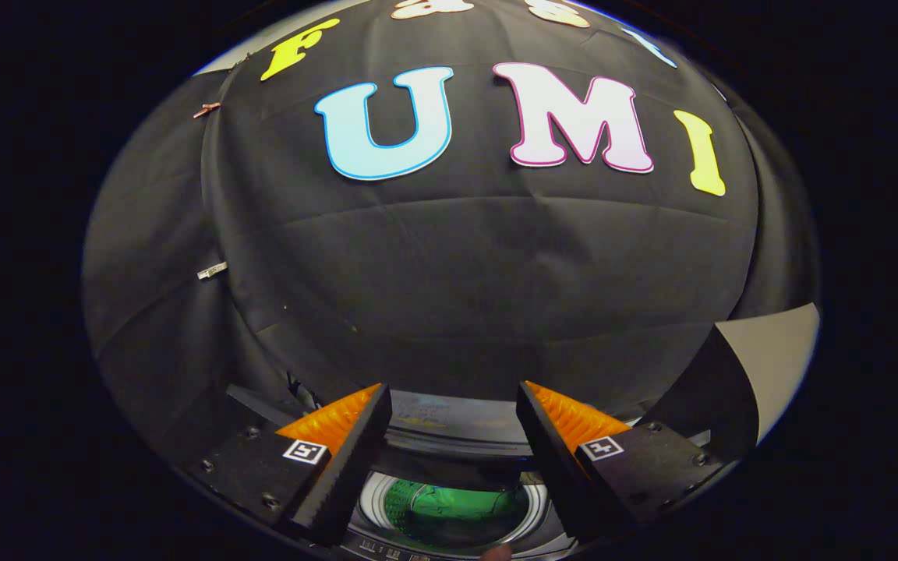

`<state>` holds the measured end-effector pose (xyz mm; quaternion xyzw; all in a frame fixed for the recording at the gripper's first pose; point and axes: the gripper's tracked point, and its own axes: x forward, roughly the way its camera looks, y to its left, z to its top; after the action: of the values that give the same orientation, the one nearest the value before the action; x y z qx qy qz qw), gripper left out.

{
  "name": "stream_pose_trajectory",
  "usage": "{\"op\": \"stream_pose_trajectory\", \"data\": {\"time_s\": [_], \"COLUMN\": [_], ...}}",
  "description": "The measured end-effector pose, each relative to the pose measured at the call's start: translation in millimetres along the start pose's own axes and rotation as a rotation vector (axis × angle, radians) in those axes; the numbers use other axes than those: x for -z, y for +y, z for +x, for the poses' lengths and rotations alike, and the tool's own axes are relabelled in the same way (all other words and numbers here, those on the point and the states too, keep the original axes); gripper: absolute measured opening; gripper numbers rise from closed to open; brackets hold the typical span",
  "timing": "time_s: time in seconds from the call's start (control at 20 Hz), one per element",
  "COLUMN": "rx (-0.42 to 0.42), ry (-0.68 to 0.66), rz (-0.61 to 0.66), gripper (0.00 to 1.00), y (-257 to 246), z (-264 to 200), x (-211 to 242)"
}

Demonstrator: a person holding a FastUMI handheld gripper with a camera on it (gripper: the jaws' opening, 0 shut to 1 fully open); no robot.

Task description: Put the clothes into the washing machine and then close the washing machine lid.

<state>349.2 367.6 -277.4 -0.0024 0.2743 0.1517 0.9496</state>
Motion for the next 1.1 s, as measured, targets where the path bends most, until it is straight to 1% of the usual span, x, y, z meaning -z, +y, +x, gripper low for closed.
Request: {"op": "stream_pose_trajectory", "data": {"time_s": [0.2,0.3,0.55,0.7,0.95,1.1], "rx": [-0.004,-0.004,-0.042,-0.072,-0.059,-0.061], "ry": [0.075,0.074,0.079,0.021,-0.114,-0.200], "rz": [-0.003,-0.004,0.007,0.025,-0.023,0.008], "gripper": [1.00,1.00,1.00,1.00,1.00,1.00], "y": [3.3,1.9,7.6,11.6,6.6,-2.6], "z": [-17.7,-28.9,-64.1,-99.8,-156.6,-198.1], "x": [33.6,45.7,62.5,53.3,30.0,10.8]}}
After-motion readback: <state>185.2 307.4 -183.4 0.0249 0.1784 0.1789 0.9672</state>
